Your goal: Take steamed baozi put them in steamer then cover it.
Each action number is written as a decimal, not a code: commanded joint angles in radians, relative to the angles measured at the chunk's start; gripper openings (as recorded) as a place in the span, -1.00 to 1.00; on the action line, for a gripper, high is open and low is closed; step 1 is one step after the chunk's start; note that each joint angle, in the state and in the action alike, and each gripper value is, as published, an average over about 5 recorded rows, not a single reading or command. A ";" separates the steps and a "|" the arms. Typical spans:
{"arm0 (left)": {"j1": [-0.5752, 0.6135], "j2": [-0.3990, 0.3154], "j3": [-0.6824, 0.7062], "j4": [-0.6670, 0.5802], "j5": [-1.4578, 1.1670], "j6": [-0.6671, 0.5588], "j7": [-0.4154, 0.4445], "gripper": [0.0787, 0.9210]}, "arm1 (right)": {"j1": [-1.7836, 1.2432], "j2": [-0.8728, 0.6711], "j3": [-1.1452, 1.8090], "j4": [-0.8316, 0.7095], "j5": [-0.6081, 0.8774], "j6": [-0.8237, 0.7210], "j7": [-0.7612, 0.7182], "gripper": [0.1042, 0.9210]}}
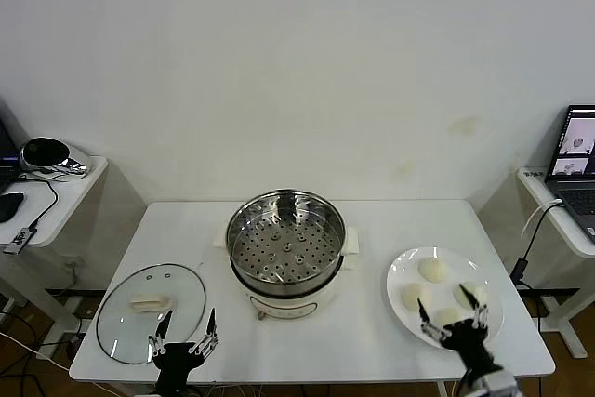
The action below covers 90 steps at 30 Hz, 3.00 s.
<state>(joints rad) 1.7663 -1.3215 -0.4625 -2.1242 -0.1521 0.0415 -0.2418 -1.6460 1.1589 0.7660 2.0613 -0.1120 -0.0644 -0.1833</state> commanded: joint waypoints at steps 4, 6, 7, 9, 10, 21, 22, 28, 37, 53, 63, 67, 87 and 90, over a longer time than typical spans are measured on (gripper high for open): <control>-0.014 0.010 -0.009 -0.007 0.022 0.031 -0.017 0.77 | 0.387 -0.581 -0.034 -0.225 -0.254 -0.144 -0.470 0.76; -0.017 0.008 -0.008 -0.009 0.031 0.033 -0.019 0.77 | 0.471 -0.646 -0.117 -0.274 -0.251 -0.132 -0.553 0.76; -0.018 0.007 -0.007 -0.011 0.036 0.034 -0.020 0.77 | 0.516 -0.673 -0.165 -0.295 -0.246 -0.130 -0.593 0.76; -0.022 0.003 -0.005 -0.015 0.042 0.039 -0.024 0.77 | 0.613 -0.716 -0.269 -0.341 -0.230 -0.127 -0.670 0.76; -0.024 0.001 -0.005 -0.017 0.044 0.042 -0.027 0.77 | 0.669 -0.733 -0.328 -0.366 -0.219 -0.124 -0.701 0.76; -0.032 -0.009 -0.022 -0.017 0.053 0.055 -0.045 0.77 | 1.282 -0.740 -1.012 -0.624 -0.158 -0.042 -0.920 0.76; -0.032 -0.010 -0.022 -0.016 0.054 0.055 -0.046 0.77 | 1.307 -0.734 -1.045 -0.635 -0.154 -0.039 -0.933 0.76; -0.034 -0.011 -0.035 -0.011 0.055 0.055 -0.048 0.77 | 1.380 -0.694 -1.163 -0.689 -0.135 -0.052 -0.952 0.76; -0.047 -0.007 -0.061 -0.011 0.048 0.062 -0.051 0.77 | 1.403 -0.602 -1.230 -0.793 -0.166 -0.064 -0.931 0.76; -0.033 -0.006 -0.081 -0.012 0.050 0.054 -0.050 0.77 | 1.421 -0.455 -1.276 -0.887 -0.184 -0.093 -0.882 0.76; -0.036 -0.012 -0.083 -0.009 0.054 0.047 -0.053 0.77 | 1.423 -0.415 -1.272 -0.948 -0.211 -0.099 -0.852 0.76; -0.034 -0.013 -0.084 -0.005 0.059 0.037 -0.054 0.77 | 1.418 -0.406 -1.270 -0.962 -0.223 -0.100 -0.850 0.76; -0.027 -0.018 -0.085 -0.010 0.067 0.022 -0.057 0.77 | 1.427 -0.427 -1.270 -0.936 -0.222 -0.100 -0.852 0.33; -0.027 -0.017 -0.084 -0.008 0.065 0.021 -0.057 0.77 | 1.464 -0.471 -1.304 -0.889 -0.177 -0.095 -0.855 0.22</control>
<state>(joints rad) 1.7392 -1.3384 -0.5467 -2.1333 -0.0867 0.0633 -0.2988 -0.2241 0.7388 -0.4995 1.1192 -0.3380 -0.1651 -1.0344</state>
